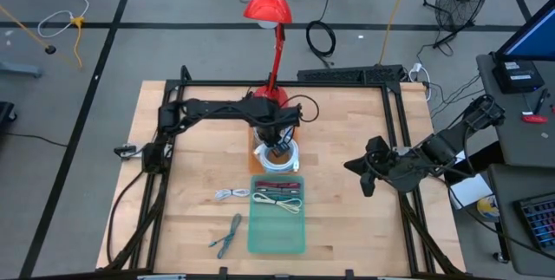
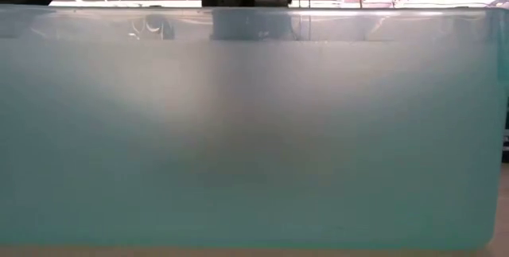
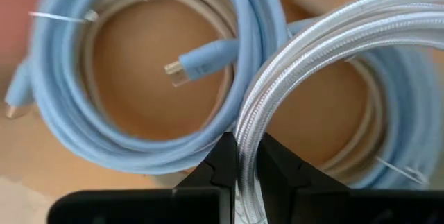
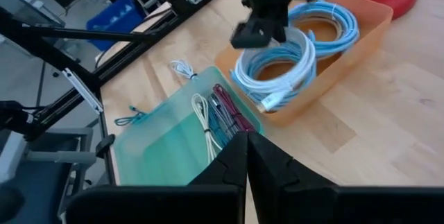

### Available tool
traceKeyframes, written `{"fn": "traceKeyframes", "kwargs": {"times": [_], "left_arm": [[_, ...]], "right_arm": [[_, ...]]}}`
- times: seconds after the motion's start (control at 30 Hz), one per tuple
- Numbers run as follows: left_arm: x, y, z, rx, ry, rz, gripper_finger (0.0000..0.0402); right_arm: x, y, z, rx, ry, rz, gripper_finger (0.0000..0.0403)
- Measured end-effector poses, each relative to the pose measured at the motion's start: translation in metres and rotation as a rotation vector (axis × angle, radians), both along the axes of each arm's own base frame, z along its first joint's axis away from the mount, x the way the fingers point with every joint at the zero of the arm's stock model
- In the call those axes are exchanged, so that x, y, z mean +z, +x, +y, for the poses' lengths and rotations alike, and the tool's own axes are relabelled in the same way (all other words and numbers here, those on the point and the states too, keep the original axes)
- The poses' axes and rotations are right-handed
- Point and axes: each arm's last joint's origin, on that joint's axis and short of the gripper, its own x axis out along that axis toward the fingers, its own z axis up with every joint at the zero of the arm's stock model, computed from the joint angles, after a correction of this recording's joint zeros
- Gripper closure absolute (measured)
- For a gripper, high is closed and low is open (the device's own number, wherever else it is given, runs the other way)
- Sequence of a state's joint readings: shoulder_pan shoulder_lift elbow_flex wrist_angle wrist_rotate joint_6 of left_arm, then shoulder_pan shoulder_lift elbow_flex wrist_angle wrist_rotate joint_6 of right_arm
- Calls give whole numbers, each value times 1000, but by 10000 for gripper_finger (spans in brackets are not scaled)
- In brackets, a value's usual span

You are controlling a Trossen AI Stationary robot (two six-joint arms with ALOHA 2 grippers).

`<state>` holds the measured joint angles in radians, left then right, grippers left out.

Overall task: Sort cables
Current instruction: Put the white video cable into the orange bin

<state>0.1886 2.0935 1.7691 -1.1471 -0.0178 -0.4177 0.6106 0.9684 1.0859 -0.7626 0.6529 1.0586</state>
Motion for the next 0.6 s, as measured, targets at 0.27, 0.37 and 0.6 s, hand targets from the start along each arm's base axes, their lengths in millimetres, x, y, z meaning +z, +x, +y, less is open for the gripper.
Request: {"fn": "traceKeyframes", "kwargs": {"times": [0.27, 0.37, 0.6], "left_arm": [[-14, 3, -2, -13, 24, 56, 369], [-15, 2, 2, 7, 19, 58, 369], [-15, 2, 3, -2, 10, 59, 369]], "right_arm": [[2, 1, 1, 5, 10, -20, 403], [3, 2, 1, 12, 8, -32, 403], [4, 3, 2, 13, 6, -40, 403]]}}
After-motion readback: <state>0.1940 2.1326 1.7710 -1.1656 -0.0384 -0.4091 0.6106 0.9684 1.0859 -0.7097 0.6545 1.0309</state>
